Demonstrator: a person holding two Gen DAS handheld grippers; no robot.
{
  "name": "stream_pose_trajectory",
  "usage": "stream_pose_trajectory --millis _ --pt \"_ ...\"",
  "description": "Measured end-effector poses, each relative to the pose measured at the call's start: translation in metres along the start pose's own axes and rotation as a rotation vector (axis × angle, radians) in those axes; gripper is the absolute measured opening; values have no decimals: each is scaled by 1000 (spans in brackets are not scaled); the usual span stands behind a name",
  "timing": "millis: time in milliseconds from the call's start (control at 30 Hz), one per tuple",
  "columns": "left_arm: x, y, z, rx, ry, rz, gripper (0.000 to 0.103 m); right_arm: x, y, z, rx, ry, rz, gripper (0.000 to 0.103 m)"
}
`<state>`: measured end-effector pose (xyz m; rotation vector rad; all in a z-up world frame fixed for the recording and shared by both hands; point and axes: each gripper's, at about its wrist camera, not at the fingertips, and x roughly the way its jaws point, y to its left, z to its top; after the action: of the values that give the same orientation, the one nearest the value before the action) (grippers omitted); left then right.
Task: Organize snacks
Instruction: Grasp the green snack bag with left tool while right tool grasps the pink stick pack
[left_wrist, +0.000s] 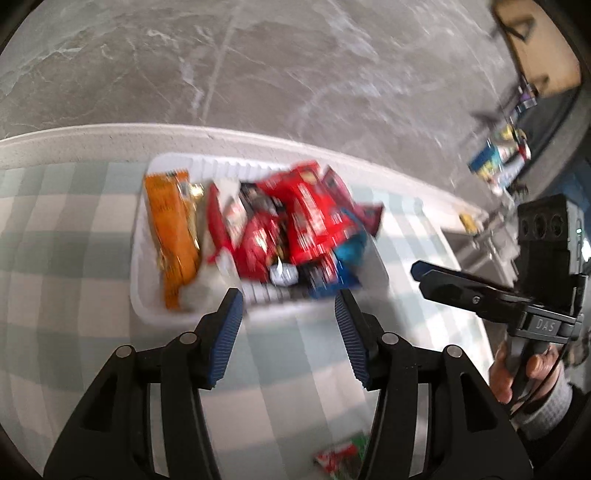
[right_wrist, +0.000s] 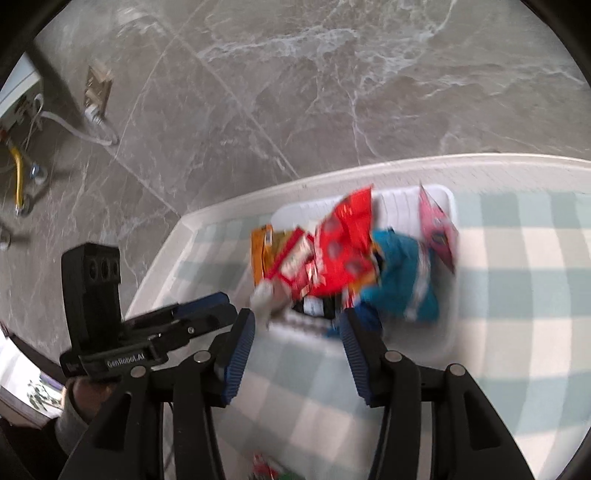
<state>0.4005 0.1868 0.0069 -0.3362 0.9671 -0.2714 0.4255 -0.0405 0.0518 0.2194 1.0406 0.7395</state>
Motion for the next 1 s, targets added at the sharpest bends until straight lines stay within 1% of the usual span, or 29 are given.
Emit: stream_pose_trajectory --millis 100,200,233,400,467,533,600,767,867,967,1000 --pt "-3 -14 -22 36 31 -13 51 -15 6 -27 -56 18 -32 55" --pt "-4 -26 -43 77 59 -1 52 -25 12 -53 -114 47 -67 55" --pt "-5 -30 -50 85 70 4 52 -31 15 -67 -140 59 -82 55" --pt "-7 -42 -82 90 132 -2 52 -44 25 -117 -217 117 -94 57" --pt "-7 -48 -94 93 150 -5 52 -46 30 -134 -246 144 -72 59" --pt "-8 -53 -105 94 174 -6 53 -45 36 -148 -282 172 -61 59" --pt "-8 -56 -115 94 189 -5 53 -41 47 -166 -351 215 -56 59" --pt "-9 -60 -133 84 216 2 53 -30 70 -201 -506 287 -53 59" --pt "-12 -59 -138 75 225 8 53 -23 79 -215 -576 325 -56 59" --pt "-14 -58 -145 59 235 9 53 -15 85 -229 -646 356 -85 59" --pt "-14 -58 -146 57 238 8 53 -11 85 -228 -660 361 -93 59"
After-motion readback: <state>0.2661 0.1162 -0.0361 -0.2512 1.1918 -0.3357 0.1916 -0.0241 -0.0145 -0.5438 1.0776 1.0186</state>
